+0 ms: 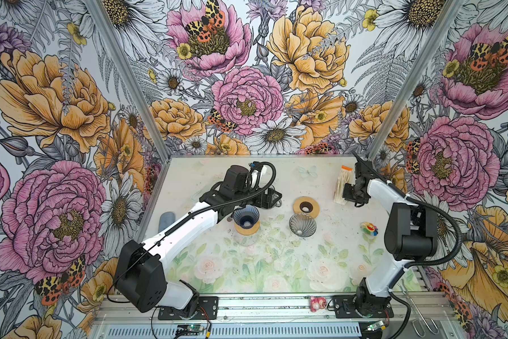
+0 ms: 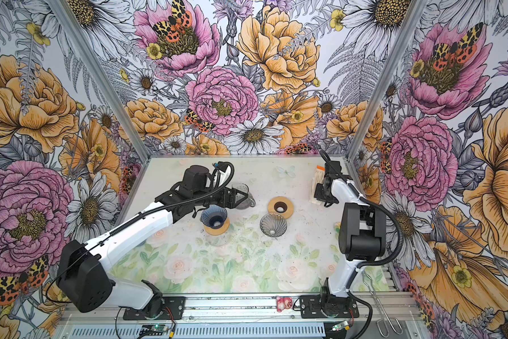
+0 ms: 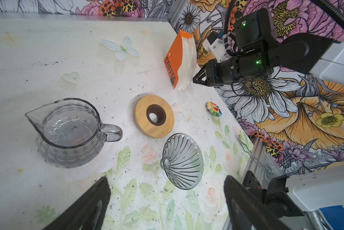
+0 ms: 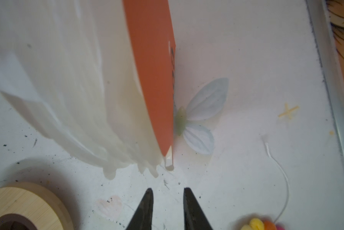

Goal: Place the coffee filter in the dripper

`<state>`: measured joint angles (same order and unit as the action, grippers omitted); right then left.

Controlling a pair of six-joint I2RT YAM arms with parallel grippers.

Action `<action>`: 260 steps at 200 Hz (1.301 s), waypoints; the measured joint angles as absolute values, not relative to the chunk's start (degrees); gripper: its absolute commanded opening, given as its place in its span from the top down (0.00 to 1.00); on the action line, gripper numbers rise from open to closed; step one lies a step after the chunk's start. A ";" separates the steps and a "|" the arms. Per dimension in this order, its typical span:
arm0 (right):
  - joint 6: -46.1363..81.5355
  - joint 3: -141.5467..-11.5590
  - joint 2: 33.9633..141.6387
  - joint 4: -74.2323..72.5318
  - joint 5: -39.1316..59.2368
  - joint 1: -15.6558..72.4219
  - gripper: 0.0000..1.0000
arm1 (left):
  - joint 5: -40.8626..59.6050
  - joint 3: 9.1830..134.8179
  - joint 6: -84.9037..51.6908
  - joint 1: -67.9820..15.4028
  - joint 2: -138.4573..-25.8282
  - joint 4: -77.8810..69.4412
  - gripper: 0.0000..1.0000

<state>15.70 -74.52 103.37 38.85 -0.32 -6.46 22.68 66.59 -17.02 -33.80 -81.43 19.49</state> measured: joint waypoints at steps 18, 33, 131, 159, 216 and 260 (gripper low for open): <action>15.86 -74.78 104.05 38.74 -0.27 -6.46 0.75 | 22.41 66.59 -17.04 -33.91 -81.43 19.49 0.09; 15.86 -75.26 104.31 38.72 -0.36 -6.46 0.75 | 22.28 66.59 -17.06 -33.98 -81.43 19.49 0.09; 15.81 -77.06 106.85 38.30 -0.80 -6.46 0.80 | 21.67 66.59 -17.26 -34.65 -81.43 19.49 0.09; 15.81 -77.06 106.85 38.30 -0.86 -6.46 0.83 | 21.63 66.59 -17.26 -34.76 -81.43 19.49 0.09; 15.84 -77.06 106.85 38.30 -1.28 -6.46 0.88 | 21.58 66.59 -17.30 -35.14 -81.43 19.49 0.09; 15.86 -77.06 106.85 38.30 -1.48 -6.46 0.92 | 21.58 66.59 -17.65 -35.14 -81.43 19.49 0.09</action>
<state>15.86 -77.06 106.85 38.30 -1.48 -6.46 21.58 66.59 -17.65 -35.14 -81.43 19.49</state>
